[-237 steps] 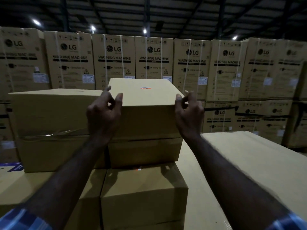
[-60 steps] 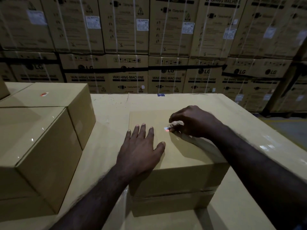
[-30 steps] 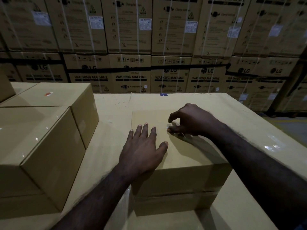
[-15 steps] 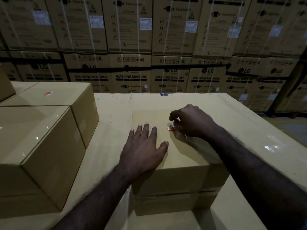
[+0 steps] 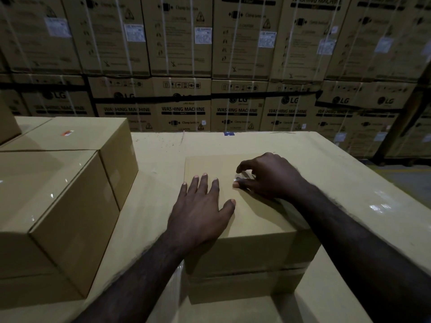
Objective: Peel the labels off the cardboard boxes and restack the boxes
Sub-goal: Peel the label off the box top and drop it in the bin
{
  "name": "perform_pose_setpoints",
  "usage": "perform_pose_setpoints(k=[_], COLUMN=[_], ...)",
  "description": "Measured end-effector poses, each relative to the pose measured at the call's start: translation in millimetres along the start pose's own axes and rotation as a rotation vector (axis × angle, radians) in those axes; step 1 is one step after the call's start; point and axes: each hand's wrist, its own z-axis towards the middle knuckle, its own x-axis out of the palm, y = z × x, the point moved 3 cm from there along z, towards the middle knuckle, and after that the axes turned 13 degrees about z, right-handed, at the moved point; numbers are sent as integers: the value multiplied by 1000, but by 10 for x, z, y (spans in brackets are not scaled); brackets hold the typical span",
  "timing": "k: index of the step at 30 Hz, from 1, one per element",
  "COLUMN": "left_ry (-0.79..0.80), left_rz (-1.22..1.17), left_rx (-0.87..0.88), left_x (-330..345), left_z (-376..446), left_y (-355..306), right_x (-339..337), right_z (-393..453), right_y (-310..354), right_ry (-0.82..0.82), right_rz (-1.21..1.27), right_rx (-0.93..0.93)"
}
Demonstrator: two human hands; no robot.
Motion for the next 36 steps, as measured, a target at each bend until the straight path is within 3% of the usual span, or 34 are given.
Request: perform_pose_setpoints(k=[8,13,27,32,36], left_ry=[2,4,7,0,-2], left_rz=[-8,1,0,-7,-8], left_rx=[1,0,3,10,7], left_x=[2,11,10,11,6], left_z=[7,18,17,17,5], left_y=[5,-1,3,10,2], right_x=[34,0,-26,-47,16], right_z=[-22,14,70,71,115], right_y=[12,-36,-34,-115,-269], right_ry=[-33,10,60,104,188], right_rz=[-78,24,25,125,514], right_rx=[-129,-69,-38,62,330])
